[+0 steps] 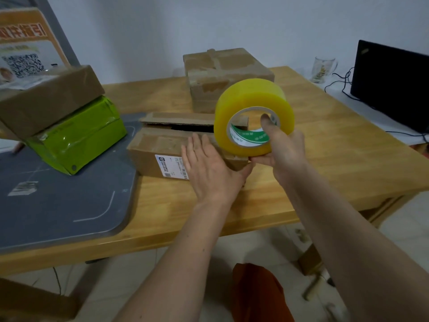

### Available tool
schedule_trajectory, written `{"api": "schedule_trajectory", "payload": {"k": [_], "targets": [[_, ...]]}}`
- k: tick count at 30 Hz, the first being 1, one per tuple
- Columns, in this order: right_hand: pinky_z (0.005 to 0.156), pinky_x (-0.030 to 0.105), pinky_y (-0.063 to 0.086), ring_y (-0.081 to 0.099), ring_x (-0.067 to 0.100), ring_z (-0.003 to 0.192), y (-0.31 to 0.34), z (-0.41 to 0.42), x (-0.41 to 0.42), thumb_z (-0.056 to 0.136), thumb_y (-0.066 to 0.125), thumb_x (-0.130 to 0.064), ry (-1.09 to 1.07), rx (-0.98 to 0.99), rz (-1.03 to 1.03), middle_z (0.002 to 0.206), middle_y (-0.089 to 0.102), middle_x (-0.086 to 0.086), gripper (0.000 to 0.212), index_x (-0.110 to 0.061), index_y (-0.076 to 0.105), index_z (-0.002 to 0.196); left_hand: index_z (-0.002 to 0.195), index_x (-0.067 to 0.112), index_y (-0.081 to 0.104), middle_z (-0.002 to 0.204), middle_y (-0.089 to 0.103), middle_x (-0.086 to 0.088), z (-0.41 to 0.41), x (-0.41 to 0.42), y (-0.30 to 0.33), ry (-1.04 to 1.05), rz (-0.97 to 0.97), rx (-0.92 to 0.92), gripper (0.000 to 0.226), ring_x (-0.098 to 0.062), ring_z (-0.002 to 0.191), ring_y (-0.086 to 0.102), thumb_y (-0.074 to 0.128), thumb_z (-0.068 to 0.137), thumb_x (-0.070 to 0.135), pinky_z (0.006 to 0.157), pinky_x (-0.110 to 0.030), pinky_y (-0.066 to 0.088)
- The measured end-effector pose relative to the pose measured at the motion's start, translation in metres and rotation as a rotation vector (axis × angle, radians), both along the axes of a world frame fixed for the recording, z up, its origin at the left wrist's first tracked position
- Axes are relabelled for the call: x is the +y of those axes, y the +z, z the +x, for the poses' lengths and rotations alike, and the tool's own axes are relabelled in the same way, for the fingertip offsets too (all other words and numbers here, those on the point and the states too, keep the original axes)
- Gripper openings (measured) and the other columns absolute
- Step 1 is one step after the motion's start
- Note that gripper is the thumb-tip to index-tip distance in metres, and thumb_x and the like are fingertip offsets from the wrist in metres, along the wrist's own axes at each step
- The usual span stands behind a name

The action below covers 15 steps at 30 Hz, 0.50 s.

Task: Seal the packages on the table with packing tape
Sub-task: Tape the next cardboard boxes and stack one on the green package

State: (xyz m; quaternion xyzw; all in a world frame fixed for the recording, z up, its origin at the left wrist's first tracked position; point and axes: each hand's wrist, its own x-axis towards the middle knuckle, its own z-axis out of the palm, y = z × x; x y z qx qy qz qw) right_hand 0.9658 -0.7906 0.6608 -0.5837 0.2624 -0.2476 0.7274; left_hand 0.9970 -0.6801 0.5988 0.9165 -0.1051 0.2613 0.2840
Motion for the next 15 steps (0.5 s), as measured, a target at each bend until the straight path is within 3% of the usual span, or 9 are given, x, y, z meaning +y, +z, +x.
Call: {"api": "schedule_trajectory", "payload": {"k": [6,9,12,15], "targets": [[0.055,0.044,0.059,0.067,0.033,0.097,0.006,-0.005,-0.009,0.089,0.07,-0.029,0.057,-0.039,0.028,0.107,0.064,0.007,0.012,-0.021,0.064,0.096,0.143,0.0,0.038,0.152,0.038,-0.017,-0.001,0.0,-0.005,0.002,-0.031,-0.051,0.114,-0.028,0.146,0.025,0.074,0.058,0.067,0.122,-0.04,0.003],[0.053,0.039,0.058,0.07,0.03,0.089,0.011,-0.011,-0.022,0.089,0.069,-0.023,0.025,-0.061,-0.043,0.096,0.069,0.005,0.003,-0.023,0.068,0.086,0.144,0.001,0.036,0.15,0.04,-0.016,0.001,0.001,-0.005,0.007,-0.002,-0.051,0.115,-0.027,0.145,0.028,0.071,0.059,0.07,0.122,-0.041,0.005],[0.047,0.033,0.056,0.072,0.028,0.079,0.019,-0.017,-0.037,0.087,0.068,-0.022,-0.024,-0.046,-0.159,0.083,0.069,0.002,0.014,-0.025,0.069,0.074,0.146,0.001,0.032,0.151,0.039,-0.014,0.002,0.0,-0.004,0.01,0.011,-0.034,0.118,-0.026,0.145,0.026,0.069,0.06,0.072,0.122,-0.039,0.004],[0.048,0.038,0.057,0.069,0.029,0.082,0.008,-0.027,-0.041,0.089,0.07,-0.025,-0.036,0.001,-0.089,0.091,0.066,0.003,0.009,-0.027,0.067,0.081,0.149,0.003,0.028,0.153,0.037,-0.012,0.003,0.001,-0.004,0.006,-0.009,-0.02,0.122,-0.024,0.146,0.024,0.07,0.059,0.074,0.122,-0.036,0.001]]}}
